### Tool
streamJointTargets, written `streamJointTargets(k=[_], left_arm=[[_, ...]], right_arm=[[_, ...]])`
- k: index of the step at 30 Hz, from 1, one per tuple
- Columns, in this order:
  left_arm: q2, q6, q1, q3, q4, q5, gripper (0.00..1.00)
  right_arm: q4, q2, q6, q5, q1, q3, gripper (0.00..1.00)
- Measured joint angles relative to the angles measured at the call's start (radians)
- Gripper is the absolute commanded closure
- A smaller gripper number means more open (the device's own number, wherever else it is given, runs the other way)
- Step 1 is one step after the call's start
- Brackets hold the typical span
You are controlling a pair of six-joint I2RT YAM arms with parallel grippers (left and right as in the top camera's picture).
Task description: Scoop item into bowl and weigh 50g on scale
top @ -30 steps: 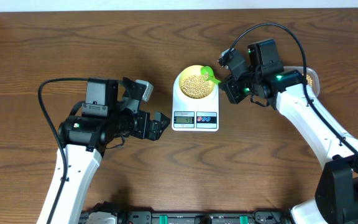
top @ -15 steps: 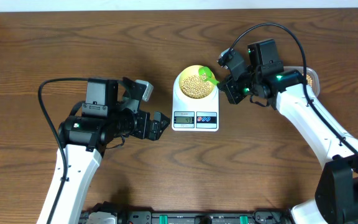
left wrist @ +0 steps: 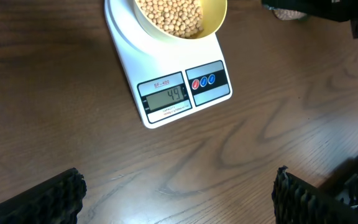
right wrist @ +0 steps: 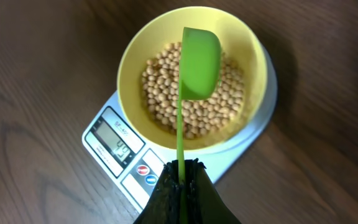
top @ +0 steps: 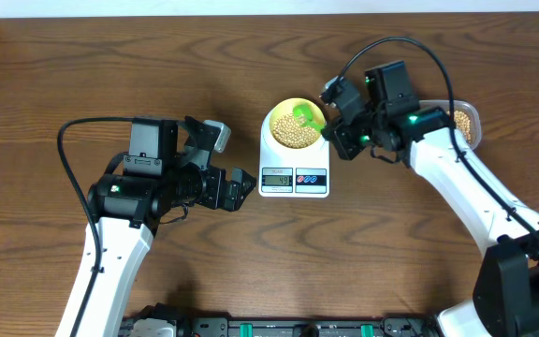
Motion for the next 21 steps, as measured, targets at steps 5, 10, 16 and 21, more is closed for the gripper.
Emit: streamJointTargets(k=[5,10,16,21], left_arm=[[0.000,0.000,0.000,0.000,0.000,0.000,0.02],[0.000,0.000,0.000,0.000,0.000,0.000,0.02],[0.000,0.000,0.000,0.000,0.000,0.000,0.02],[0.000,0.000,0.000,0.000,0.000,0.000,0.02]], right_arm=[[-0.006,0.000,0.000,-0.002,0.003,0.000,0.99],[-0.007,0.000,0.000,0.007,0.004,0.000,0.99],[0.008,0.000,0.006,0.008,0.003,0.000,0.99],[0.025,0.000,0.017,0.008,0.003,0.000,0.99]])
